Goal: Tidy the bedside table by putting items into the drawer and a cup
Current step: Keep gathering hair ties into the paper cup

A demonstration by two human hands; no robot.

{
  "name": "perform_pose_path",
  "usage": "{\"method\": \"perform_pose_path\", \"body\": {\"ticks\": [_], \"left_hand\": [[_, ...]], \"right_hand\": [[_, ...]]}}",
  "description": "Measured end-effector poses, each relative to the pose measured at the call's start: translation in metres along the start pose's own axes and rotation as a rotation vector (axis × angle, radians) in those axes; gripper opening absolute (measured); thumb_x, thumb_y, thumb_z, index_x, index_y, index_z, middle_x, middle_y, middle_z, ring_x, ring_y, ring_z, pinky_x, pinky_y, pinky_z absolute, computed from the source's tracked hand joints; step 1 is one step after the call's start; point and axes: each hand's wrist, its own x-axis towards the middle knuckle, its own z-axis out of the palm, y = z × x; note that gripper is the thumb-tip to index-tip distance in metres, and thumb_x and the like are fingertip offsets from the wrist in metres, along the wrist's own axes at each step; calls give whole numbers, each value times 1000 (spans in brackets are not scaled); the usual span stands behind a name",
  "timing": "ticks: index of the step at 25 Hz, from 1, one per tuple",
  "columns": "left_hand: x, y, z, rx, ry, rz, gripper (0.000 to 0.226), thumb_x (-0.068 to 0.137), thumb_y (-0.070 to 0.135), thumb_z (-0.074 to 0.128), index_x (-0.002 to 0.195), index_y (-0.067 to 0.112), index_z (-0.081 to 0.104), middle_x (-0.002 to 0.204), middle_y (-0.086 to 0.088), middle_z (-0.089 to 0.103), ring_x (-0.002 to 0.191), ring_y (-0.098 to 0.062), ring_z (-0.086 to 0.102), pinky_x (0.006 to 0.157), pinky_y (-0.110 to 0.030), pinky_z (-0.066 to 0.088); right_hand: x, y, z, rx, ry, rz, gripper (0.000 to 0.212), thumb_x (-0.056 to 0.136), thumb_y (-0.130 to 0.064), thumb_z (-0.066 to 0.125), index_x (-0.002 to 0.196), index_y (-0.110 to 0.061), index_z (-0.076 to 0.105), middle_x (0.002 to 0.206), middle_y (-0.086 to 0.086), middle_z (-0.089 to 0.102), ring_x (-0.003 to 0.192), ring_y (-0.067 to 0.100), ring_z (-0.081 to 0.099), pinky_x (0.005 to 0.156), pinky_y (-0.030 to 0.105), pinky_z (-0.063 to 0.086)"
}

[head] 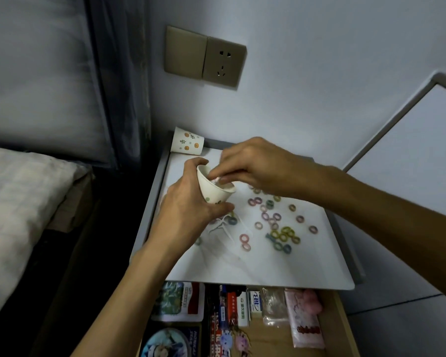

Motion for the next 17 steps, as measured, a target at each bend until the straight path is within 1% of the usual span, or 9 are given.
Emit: {"method": "perform_pose_path", "body": {"ticks": [2,3,5,7,8,10,12,15,17], "left_hand": [[1,0,-1,-22,10,6,83,62,30,89,129,30,41,99,7,64,89,-18,63,75,-42,55],[1,0,-3,-40,18,6,81,63,29,89,129,29,41,98,9,64,87,-15,63,74,-40,56],[2,-2,-6,-62,37,0,81,63,31,89,129,31,42,100,8,63,88,-14,63,73,-40,57],[2,-4,-10,-83,70,-17,83,62,32,90,129,32,42,106,4,63,93,-20,63,75,-46,57],[2,-5,-12,-104,89,-25,82,61,32,90,129,32,42,107,3,63,93,-20,62,76,-47,57],[3,-6,-15,-131,119,-35,81,62,31,90,128,31,43,105,6,63,91,-17,62,78,-45,56],[3,-7,-18,-142,133,-36,81,61,33,90,128,33,43,105,7,63,92,-15,62,79,-43,56],[3,-9,-20,-143,140,-37,83,60,35,90,128,35,43,108,5,63,93,-17,62,77,-44,58],[2,-10,-22,-135,137,-36,83,61,35,90,129,33,43,110,4,63,93,-17,62,77,-41,57]], "right_hand": [[10,-8,2,34,-90,-7,18,88,-14,66,103,-14,75,102,-2,69,92,9,61,81,24,49],[9,-8,2,105,-67,58,21,87,-12,68,106,-16,73,108,-4,68,98,7,60,86,20,47],[0,-2,2,307,116,252,23,87,-11,69,108,-20,72,110,-8,67,103,4,60,91,16,47],[-15,11,13,418,300,470,14,88,-12,69,99,-19,73,100,-8,71,94,4,65,88,22,53],[-24,20,26,398,300,607,10,88,-14,70,97,-18,74,95,-6,72,87,4,67,85,26,55],[-44,34,65,255,107,866,13,86,-23,72,97,-16,73,94,0,73,77,9,68,80,30,57],[-61,36,106,139,-84,1001,20,86,-30,72,100,-16,71,98,3,71,81,15,67,79,32,56],[-69,32,139,48,-58,1006,16,90,-27,66,100,-15,70,98,5,70,88,20,66,80,35,55],[-67,30,144,-130,-62,958,14,93,-18,59,102,-14,69,101,6,70,89,22,66,78,34,56]]}}
